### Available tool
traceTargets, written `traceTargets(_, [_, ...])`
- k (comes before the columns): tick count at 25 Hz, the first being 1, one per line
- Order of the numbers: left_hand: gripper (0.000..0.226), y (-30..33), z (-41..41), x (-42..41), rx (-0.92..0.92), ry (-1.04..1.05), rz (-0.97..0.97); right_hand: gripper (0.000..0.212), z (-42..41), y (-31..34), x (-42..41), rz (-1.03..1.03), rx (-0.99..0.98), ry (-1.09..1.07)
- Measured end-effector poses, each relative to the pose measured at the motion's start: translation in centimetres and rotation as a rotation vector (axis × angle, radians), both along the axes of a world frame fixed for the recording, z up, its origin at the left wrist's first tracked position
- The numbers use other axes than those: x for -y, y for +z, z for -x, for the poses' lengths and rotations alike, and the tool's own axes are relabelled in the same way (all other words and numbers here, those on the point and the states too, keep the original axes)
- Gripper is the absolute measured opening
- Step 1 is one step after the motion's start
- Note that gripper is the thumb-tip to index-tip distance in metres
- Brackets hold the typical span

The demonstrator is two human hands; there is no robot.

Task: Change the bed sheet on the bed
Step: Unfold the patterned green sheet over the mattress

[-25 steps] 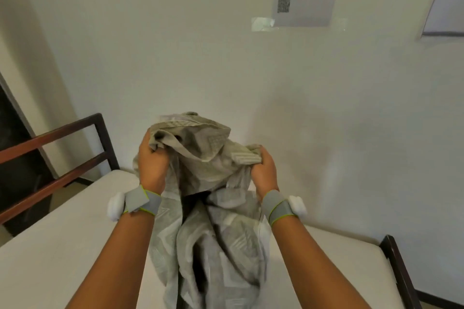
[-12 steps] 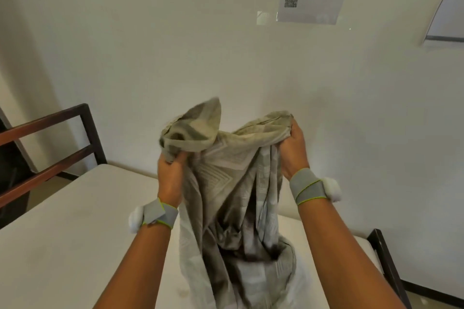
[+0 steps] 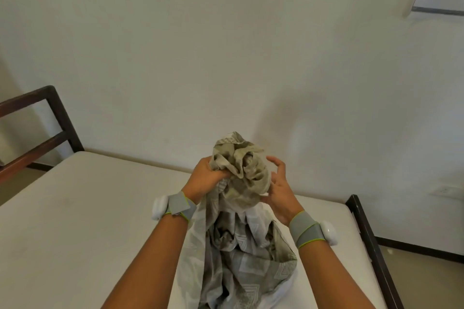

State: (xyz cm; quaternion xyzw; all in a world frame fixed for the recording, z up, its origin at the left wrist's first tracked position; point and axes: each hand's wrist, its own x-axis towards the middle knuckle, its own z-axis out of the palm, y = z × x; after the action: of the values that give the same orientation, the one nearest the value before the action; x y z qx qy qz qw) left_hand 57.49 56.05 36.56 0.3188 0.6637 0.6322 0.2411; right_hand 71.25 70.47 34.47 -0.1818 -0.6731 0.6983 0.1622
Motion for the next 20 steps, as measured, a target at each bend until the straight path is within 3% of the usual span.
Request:
traceTargets(3, [0.054, 0.6, 0.1, 2.0, 0.098, -0.202, -0.099, 0.097, 0.5, -3.7, -0.5, -0.305, 0.472, 0.206])
traceTargets(5, [0.063, 1.0, 0.1, 3.7, 0.087, -0.413, -0.084, 0.089, 1.0, -6.2, 0.1, -0.358, 0.729, 0.282])
traceTargets(7, [0.052, 1.6, 0.8, 5.2, 0.01, -0.515, -0.038, 0.067, 2.5, -8.7, 1.2, -0.387, 0.843, 0.261])
traceTargets(8, [0.048, 1.7, 1.6, 5.7, -0.035, -0.5, -0.032, 0.054, 3.8, -9.3, 1.5, -0.331, 0.8, 0.151])
traceTargets(10, [0.042, 1.7, 4.6, 7.4, -0.085, -0.335, -0.019, 0.043, 8.0, -9.1, 1.6, 0.045, 0.601, -0.127])
traceTargets(12, [0.039, 1.7, 7.5, 8.7, -0.139, -0.115, 0.038, 0.059, 13.3, -7.3, 0.9, 0.298, 0.354, -0.179])
traceTargets(14, [0.04, 2.4, 9.6, 9.7, -0.243, 0.072, 0.118, 0.071, 17.4, -0.4, 3.9, 0.261, 0.236, -0.199])
traceTargets(15, [0.039, 3.0, 10.3, 10.0, -0.296, 0.156, 0.156, 0.059, 18.7, 3.4, 5.3, 0.213, 0.179, -0.167])
traceTargets(16, [0.035, 3.7, 10.7, 10.1, -0.34, 0.251, 0.16, 0.047, 19.1, 6.2, 6.6, 0.439, 0.002, -0.086])
traceTargets(18, [0.021, 6.0, 11.1, 10.3, -0.39, 0.437, 0.043, 0.035, 19.7, 11.7, 7.2, 0.296, -0.067, -0.069])
traceTargets(19, [0.017, 7.3, 10.9, 10.3, -0.405, 0.49, -0.057, 0.026, 20.2, 14.3, 6.6, 0.339, -0.18, -0.006])
traceTargets(20, [0.015, 8.4, 10.5, 10.2, -0.436, 0.518, -0.141, 0.02, 20.3, 16.6, 6.6, 0.232, -0.273, 0.058])
